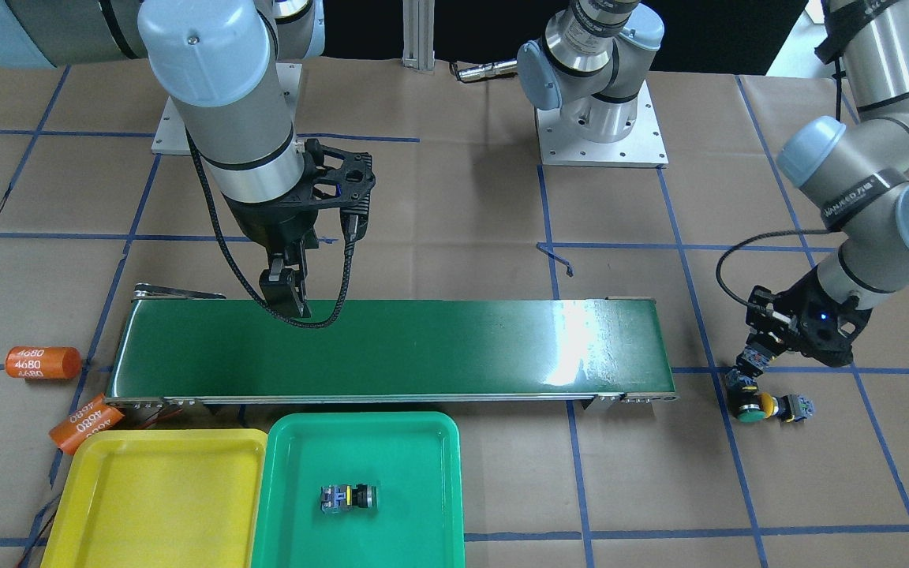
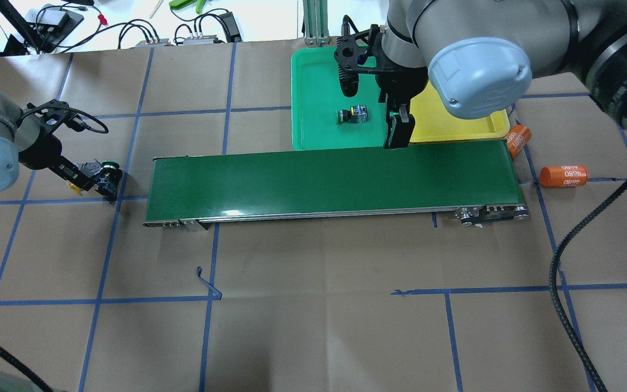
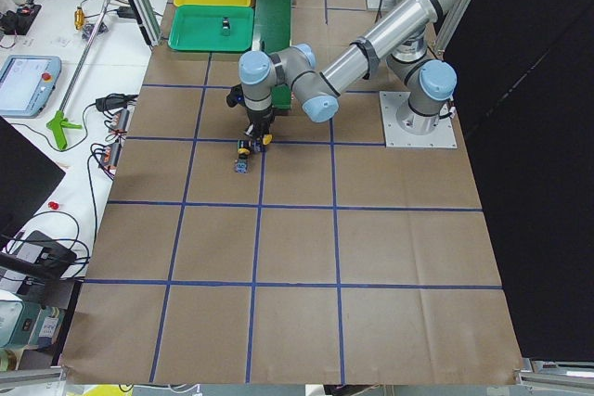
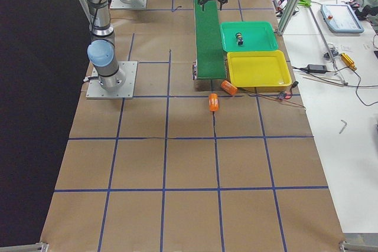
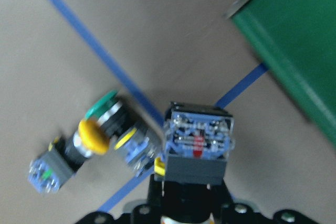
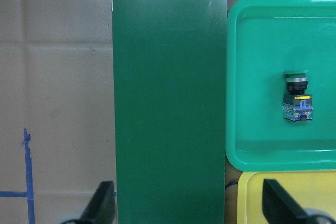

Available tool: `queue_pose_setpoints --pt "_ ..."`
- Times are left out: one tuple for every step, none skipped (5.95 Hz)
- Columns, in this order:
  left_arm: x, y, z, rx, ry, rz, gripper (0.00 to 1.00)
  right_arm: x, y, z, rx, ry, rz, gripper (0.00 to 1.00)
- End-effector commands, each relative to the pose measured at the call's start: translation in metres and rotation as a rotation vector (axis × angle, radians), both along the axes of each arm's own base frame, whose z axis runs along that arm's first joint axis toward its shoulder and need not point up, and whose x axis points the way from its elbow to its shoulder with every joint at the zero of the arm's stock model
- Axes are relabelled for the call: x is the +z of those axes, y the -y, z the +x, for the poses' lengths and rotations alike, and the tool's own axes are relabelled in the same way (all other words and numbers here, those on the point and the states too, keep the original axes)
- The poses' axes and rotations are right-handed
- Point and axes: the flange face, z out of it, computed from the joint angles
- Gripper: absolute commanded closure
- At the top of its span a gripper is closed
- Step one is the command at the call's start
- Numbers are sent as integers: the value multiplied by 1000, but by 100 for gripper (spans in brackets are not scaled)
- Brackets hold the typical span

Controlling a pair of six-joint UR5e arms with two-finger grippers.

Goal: Sort buttons by color to trays
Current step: 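Place the green button on the conveyor with the left gripper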

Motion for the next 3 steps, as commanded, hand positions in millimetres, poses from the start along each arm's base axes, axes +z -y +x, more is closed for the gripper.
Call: queue_pose_setpoints --pt "0 1 -104 -358 -20 13 100 0 0 0 0 0 0 0" --pt "2 -8 -147 -468 -10 22 99 0 0 0 0 0 0 0" --pt "-1 -4 -151 -477 12 34 99 -1 0 0 2 0 1 0"
